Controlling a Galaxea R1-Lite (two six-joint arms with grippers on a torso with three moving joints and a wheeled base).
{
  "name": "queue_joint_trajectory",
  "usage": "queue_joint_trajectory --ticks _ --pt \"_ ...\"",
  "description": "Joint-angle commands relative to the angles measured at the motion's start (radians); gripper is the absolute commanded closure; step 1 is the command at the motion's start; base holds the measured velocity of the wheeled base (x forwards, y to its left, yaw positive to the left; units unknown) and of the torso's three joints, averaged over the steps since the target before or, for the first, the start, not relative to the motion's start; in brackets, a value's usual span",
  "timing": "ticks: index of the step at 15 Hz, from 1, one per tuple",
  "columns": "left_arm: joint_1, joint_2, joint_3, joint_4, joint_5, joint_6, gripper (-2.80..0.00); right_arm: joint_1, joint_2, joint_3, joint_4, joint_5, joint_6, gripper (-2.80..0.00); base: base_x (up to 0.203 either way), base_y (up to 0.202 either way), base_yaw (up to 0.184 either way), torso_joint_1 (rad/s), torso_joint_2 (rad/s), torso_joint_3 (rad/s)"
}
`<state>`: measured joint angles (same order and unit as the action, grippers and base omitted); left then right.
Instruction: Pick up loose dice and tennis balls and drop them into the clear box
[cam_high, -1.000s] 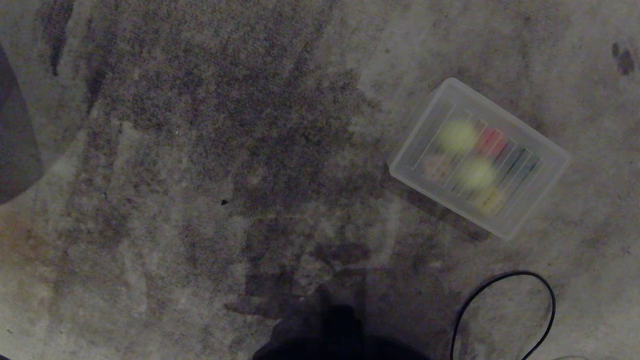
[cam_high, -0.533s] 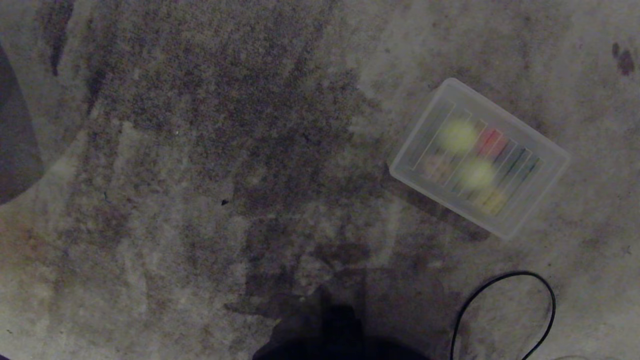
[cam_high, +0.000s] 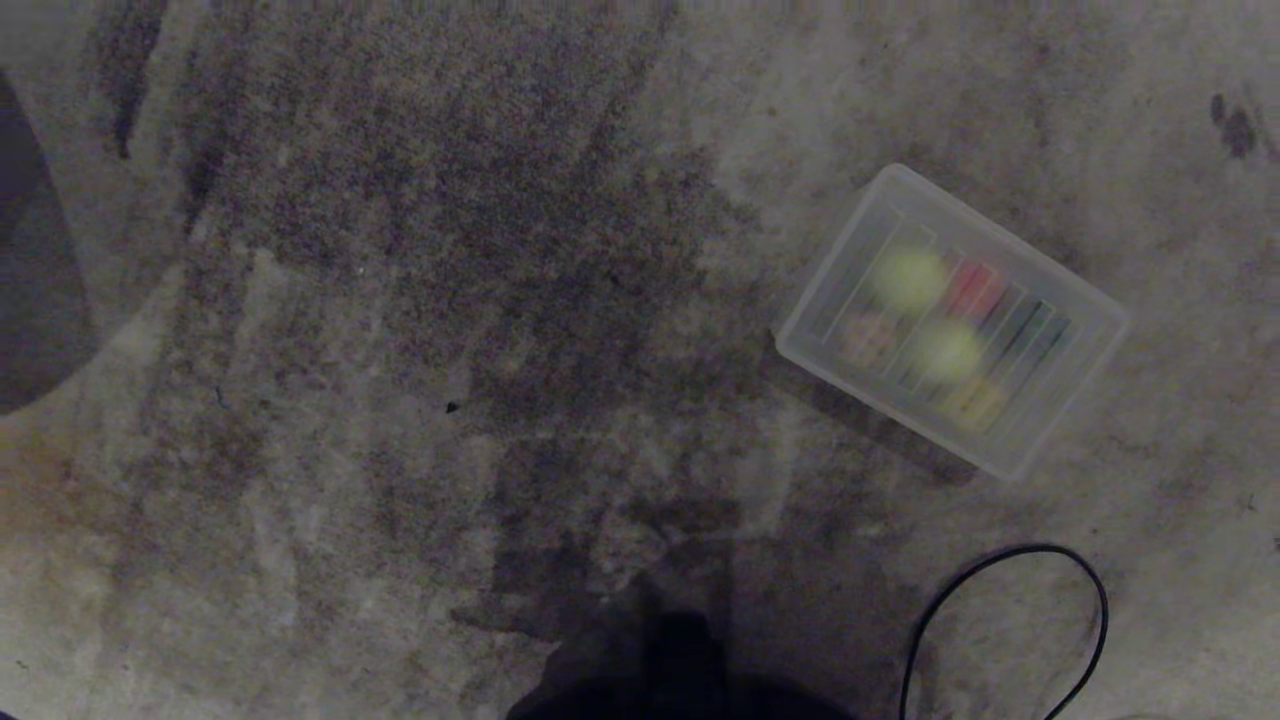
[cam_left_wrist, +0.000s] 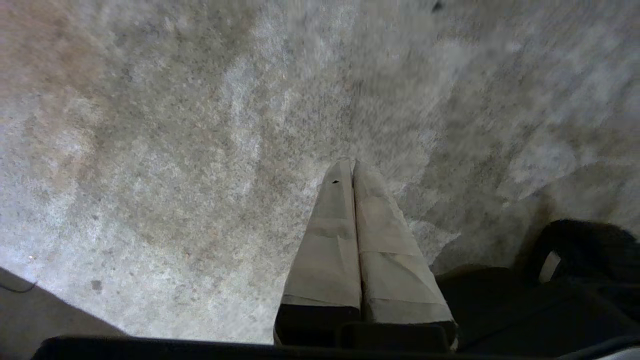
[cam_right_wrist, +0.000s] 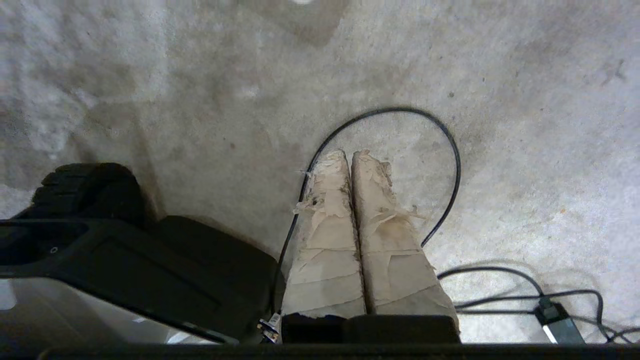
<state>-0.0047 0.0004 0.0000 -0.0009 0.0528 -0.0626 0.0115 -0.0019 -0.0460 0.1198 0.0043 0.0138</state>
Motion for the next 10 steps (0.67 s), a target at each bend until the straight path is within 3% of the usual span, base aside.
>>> queue_joint_trajectory --ticks 1,10 --pt "-0.001 0.001 0.002 -0.002 0.002 -0.006 0.00 0.001 0.003 0.000 0.001 0.000 0.000 0.00 0.000 0.000 0.000 0.002 0.00 0.193" --pt "0.000 0.001 0.002 -0.001 0.002 -0.008 0.00 0.001 0.003 0.000 0.001 0.000 0.001 0.00 0.000 0.000 0.000 0.002 0.00 0.203"
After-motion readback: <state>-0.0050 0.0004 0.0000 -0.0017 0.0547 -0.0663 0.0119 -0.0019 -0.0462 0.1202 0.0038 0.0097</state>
